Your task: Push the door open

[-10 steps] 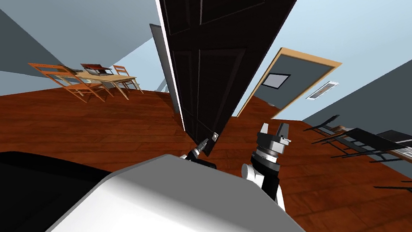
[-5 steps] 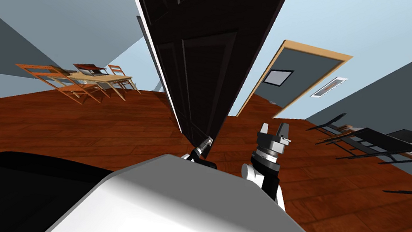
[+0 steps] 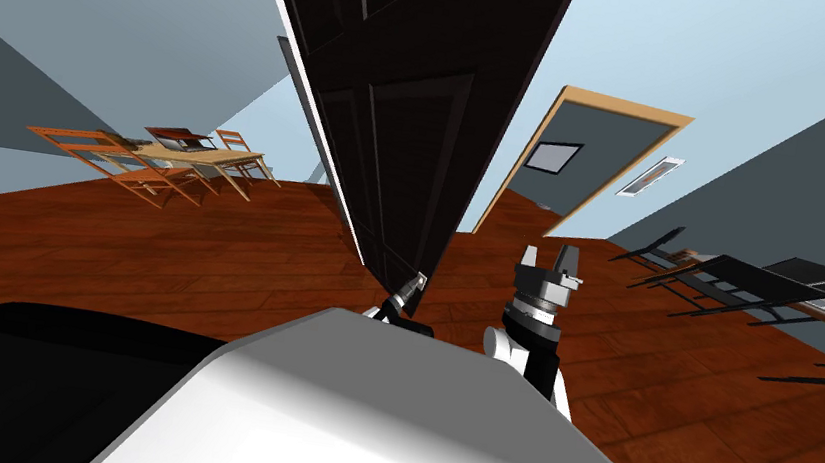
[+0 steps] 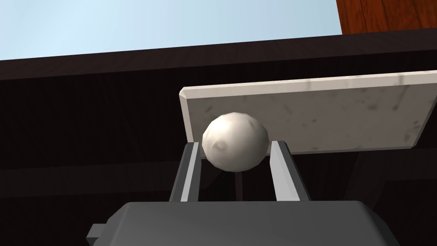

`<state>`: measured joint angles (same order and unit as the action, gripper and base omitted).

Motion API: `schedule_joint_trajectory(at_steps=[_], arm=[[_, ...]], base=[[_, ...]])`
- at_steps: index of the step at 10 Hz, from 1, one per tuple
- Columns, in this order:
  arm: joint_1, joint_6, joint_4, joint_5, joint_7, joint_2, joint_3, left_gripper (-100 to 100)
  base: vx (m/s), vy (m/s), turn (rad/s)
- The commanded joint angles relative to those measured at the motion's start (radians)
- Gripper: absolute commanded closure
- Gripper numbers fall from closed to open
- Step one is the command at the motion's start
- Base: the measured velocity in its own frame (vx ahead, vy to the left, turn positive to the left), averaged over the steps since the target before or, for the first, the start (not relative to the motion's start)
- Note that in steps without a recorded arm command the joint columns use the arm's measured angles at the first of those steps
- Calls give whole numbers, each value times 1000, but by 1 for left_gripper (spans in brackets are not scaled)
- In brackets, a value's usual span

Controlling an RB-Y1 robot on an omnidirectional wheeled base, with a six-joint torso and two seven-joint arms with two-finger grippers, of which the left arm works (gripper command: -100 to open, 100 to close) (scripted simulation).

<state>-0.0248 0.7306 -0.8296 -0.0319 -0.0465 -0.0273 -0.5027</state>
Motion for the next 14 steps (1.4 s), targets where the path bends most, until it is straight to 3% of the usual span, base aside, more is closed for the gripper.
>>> schedule_joint_trajectory(at_steps=[1,2,6,9,12,13,14], arm=[[-1,-1,1,0,0,1,0,100],[2,1,0,10,-1,27,17,100],[7,5,1,32,-3,53,56,100],[12,8,1,54,-6,44,92,100],[16,12,1,73,-8,5,125,100],[14,8,-5,69,-8,18,121,100],[18,10,-4,80,-14,41,146,100]], base=[[0,0,0],[57,-100,18],[126,-173,67],[197,-202,70],[136,-164,82],[58,-54,32],[107,-131,53]])
